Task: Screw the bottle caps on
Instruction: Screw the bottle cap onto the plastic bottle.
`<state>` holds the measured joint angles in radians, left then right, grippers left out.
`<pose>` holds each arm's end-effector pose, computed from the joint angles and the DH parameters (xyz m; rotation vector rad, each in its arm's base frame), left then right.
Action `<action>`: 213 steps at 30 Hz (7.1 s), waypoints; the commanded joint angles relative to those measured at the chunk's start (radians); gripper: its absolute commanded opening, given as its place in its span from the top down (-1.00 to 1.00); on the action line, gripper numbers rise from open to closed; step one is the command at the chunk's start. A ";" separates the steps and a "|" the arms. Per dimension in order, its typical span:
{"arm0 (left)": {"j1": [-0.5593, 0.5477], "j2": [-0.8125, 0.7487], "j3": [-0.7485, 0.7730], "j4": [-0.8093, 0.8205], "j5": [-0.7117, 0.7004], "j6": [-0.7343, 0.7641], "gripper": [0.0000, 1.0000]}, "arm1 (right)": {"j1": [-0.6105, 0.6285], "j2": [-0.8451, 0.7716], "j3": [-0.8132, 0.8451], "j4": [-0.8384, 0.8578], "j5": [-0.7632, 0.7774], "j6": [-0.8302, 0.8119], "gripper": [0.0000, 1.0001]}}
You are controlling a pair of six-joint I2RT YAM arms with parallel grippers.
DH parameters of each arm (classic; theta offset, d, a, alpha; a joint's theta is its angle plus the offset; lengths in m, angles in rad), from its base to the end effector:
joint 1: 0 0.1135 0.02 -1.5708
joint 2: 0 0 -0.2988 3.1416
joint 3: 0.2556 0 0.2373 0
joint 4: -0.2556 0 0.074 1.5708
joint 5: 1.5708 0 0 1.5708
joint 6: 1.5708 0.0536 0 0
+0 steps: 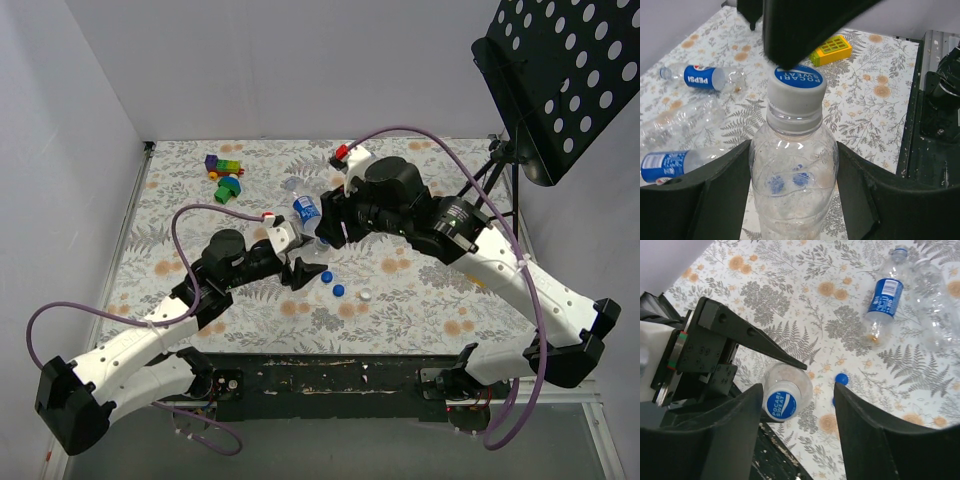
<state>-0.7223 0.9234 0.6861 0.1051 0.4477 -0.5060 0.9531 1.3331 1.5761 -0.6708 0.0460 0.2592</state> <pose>0.1334 -0.1485 0.3401 0.5607 1.7810 -1.2649 0.1608 0.2220 0.4645 -0.6764 1.9609 0.7206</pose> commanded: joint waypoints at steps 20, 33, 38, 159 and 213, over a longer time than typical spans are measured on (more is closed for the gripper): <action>0.000 -0.029 -0.056 0.034 -0.063 -0.239 0.98 | -0.050 0.181 0.302 -0.328 -0.172 -0.034 -0.41; 0.000 -0.047 -0.057 0.038 -0.058 -0.227 0.98 | -0.050 0.221 0.306 -0.309 -0.233 -0.032 -0.16; -0.002 -0.049 -0.057 0.038 -0.057 -0.224 0.98 | -0.048 0.233 0.312 -0.309 -0.241 -0.040 -0.06; 0.175 0.209 0.401 -0.587 0.620 0.307 1.00 | -0.053 0.136 0.174 -0.418 -0.646 -0.745 0.97; 0.093 -0.029 0.168 -0.147 0.277 0.139 1.00 | -0.004 0.182 0.222 -0.331 -0.394 -0.217 0.97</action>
<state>-0.6151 0.9585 0.8478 -0.2756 0.8051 -0.3565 0.9295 1.4769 1.7664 -0.9882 -0.3977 -0.1726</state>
